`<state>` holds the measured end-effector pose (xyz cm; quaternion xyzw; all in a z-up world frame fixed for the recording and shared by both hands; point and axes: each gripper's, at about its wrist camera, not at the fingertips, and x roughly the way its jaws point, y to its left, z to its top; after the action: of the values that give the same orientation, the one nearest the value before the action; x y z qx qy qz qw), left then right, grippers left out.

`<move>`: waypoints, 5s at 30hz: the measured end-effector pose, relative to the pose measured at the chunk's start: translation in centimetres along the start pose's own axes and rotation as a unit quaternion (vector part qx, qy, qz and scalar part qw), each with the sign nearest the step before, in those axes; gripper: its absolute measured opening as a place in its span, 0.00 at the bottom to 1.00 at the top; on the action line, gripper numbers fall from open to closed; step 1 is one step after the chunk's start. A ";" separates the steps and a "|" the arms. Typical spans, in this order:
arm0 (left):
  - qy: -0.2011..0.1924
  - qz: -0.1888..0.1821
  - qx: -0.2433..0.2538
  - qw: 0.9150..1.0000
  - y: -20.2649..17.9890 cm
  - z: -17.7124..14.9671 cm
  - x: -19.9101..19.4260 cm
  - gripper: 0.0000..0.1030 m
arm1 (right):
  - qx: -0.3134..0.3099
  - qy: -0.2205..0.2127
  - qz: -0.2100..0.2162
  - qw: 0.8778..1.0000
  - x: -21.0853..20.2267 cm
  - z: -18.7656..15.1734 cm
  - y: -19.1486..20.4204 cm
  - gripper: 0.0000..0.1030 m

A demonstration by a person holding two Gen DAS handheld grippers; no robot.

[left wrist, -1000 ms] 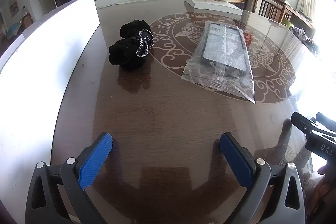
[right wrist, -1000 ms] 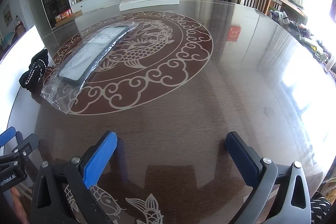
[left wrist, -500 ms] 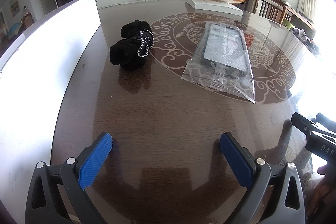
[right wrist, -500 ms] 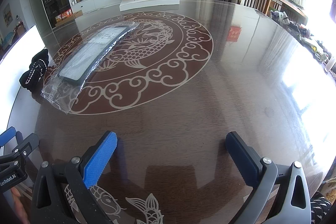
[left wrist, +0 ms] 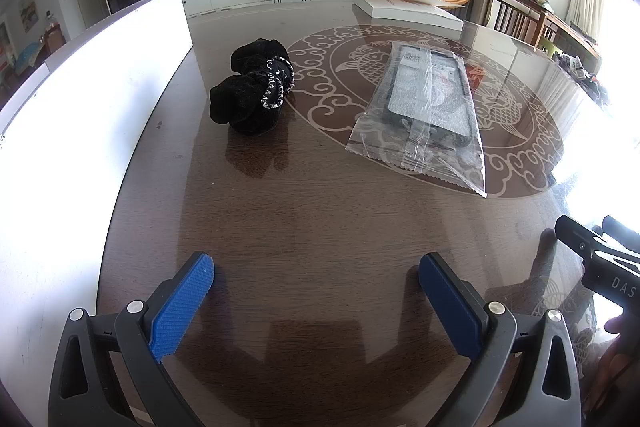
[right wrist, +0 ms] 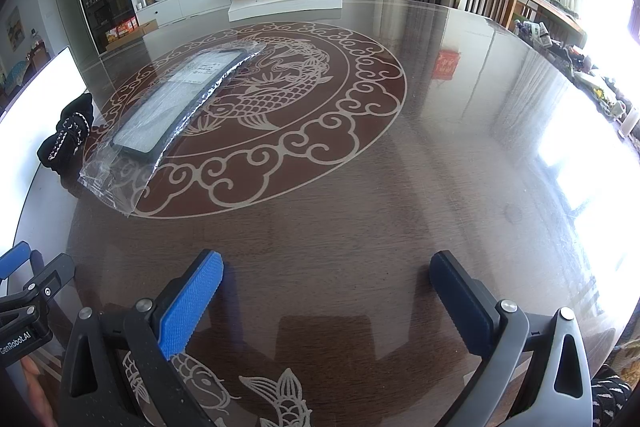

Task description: Organize objects

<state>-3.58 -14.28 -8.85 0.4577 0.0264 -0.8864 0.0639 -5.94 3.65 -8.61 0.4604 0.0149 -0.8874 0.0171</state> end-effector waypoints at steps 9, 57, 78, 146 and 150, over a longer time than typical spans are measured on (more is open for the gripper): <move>0.000 0.000 0.000 1.000 0.0 0.0 0.0 1.00 | 0.000 0.000 0.000 1.000 0.0 0.0 0.0 1.00; -0.005 -0.015 0.017 1.000 0.1 -1.2 -0.8 1.00 | -0.090 0.085 0.051 0.991 8.5 13.3 13.2 0.85; 0.001 -0.009 0.011 1.000 -0.2 -0.5 -0.1 1.00 | -0.094 -0.006 0.069 0.993 2.7 4.6 1.7 0.82; 0.001 0.000 -0.003 1.000 -2.3 2.5 2.1 1.00 | -0.071 0.000 0.061 0.996 2.8 4.0 0.9 0.97; 0.001 0.000 -0.003 1.000 -2.3 2.5 2.1 1.00 | -0.072 0.001 0.060 0.996 2.8 4.0 0.9 0.97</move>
<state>-7.11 -12.45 -9.18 0.4581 0.0290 -0.8860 0.0656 -10.74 2.53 -8.63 0.4585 0.0505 -0.8812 0.1036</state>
